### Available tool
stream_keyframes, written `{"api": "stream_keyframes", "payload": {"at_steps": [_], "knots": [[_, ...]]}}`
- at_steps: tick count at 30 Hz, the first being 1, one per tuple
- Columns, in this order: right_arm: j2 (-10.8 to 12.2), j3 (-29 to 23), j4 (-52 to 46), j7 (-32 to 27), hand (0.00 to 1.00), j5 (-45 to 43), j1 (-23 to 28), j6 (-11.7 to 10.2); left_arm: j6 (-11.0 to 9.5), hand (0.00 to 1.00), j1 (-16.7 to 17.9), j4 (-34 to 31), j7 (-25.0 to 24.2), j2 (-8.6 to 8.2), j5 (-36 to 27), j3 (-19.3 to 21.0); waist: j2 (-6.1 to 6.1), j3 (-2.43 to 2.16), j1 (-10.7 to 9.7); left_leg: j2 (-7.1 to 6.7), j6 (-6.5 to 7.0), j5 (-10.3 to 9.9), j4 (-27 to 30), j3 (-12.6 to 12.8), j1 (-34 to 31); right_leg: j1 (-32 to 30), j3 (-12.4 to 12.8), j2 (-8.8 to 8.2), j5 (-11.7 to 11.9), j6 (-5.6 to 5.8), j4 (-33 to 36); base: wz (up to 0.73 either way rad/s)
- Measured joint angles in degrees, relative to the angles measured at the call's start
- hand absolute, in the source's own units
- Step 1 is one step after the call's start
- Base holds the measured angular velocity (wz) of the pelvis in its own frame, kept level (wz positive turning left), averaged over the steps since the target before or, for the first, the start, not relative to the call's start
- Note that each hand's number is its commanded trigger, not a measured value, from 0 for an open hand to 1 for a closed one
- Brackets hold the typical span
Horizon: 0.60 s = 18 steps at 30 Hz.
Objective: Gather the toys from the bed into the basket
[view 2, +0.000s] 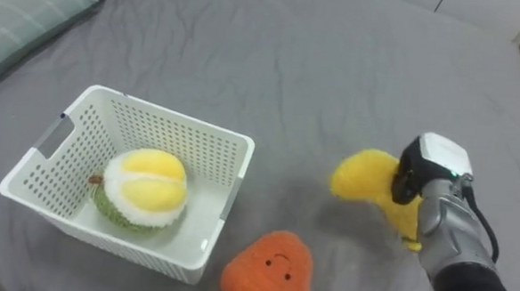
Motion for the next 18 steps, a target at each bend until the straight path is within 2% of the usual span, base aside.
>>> {"api": "stream_keyframes", "payload": {"at_steps": [9, 12, 18], "knots": [[0.09, 0.01, -22.86, 2.76, 1.00, 4.40, 1.91, 0.17, -0.02, 0.00, -0.35, -1.01, 0.15, -0.61, 0.09, 1.38, -0.43, 0.28, 0.03, 0.03, 0.02, 0.01, -0.85, 0.87, 0.97, -0.13, 1.81, 0.20, 0.01, 0.00, 0.00, -0.07], [0.12, 0.03, -29.20, 3.36, 1.00, 5.86, 2.08, 0.06, -0.03, 0.00, -0.75, -1.01, 0.31, -0.60, 0.11, 1.35, -0.58, 0.99, 0.01, 0.04, 0.02, 0.01, -1.14, 0.66, 0.91, -0.20, 1.55, 0.25, 0.01, 0.01, -0.09, 0.00], [0.46, 0.08, -38.50, 6.71, 1.00, 6.74, 2.11, 0.22, -0.09, 0.00, -0.78, -1.91, 0.35, -1.31, 3.84, 1.45, -0.72, 1.04, 0.26, 0.05, 0.02, 0.00, -1.39, 0.66, 0.94, -0.25, 1.75, 0.29, 0.00, 0.01, -0.18, 0.00]]}}
